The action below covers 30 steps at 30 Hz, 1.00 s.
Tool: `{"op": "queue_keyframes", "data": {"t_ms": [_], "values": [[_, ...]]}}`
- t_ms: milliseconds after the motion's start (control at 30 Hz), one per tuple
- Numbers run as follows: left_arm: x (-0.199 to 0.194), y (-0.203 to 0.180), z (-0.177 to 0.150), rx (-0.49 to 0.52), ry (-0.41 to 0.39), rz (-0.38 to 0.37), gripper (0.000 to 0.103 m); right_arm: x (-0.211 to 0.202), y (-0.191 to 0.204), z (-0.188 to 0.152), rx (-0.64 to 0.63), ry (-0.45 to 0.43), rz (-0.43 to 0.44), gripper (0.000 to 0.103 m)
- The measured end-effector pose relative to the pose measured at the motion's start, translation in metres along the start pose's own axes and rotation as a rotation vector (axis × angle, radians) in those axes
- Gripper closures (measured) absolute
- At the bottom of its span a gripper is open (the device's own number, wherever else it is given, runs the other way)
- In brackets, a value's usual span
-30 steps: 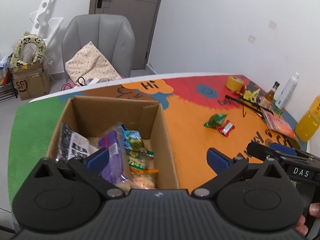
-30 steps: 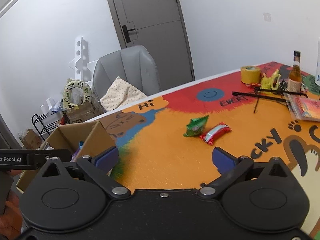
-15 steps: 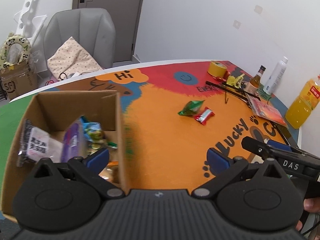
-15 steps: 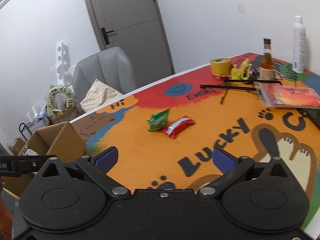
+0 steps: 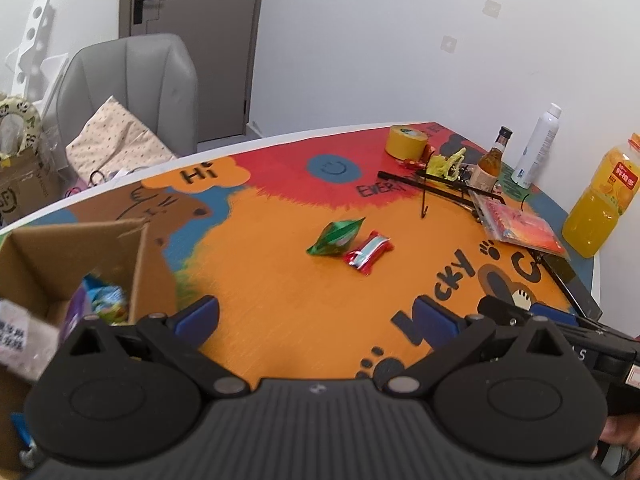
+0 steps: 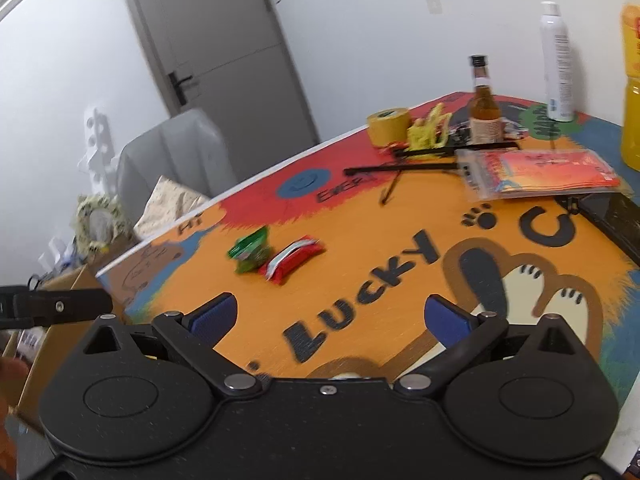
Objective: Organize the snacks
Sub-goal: 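Move both tools back over the green bag and red-white bar, then grasp the green candy bag with the left gripper while the right gripper grasps the red-white bar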
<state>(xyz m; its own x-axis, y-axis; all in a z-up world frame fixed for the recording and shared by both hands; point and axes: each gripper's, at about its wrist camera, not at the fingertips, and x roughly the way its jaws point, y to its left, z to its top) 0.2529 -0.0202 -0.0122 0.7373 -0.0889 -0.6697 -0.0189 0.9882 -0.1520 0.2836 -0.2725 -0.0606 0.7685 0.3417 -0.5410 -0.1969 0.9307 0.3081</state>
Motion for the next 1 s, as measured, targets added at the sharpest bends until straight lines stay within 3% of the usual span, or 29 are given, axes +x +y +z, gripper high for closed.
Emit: {"op": "queue_keyframes", "data": {"t_ms": [167, 433, 800, 1000], "values": [[0.018, -0.008, 0.009, -0.002, -0.010, 0.004, 0.004, 0.016, -0.009, 0.007, 0.032, 0.020, 0.029, 0.008], [0.052, -0.015, 0.023, -0.006, 0.014, 0.012, 0.021, 0.042, -0.006, 0.017, 0.034, 0.049, 0.062, 0.012], [0.098, -0.023, 0.038, -0.011, 0.048, 0.023, 0.040, 0.080, -0.014, 0.025, 0.094, 0.115, 0.084, 0.028], [0.123, -0.023, 0.043, -0.029, 0.050, 0.036, 0.043, 0.095, -0.015, 0.026, 0.112, 0.141, 0.092, 0.036]]}}
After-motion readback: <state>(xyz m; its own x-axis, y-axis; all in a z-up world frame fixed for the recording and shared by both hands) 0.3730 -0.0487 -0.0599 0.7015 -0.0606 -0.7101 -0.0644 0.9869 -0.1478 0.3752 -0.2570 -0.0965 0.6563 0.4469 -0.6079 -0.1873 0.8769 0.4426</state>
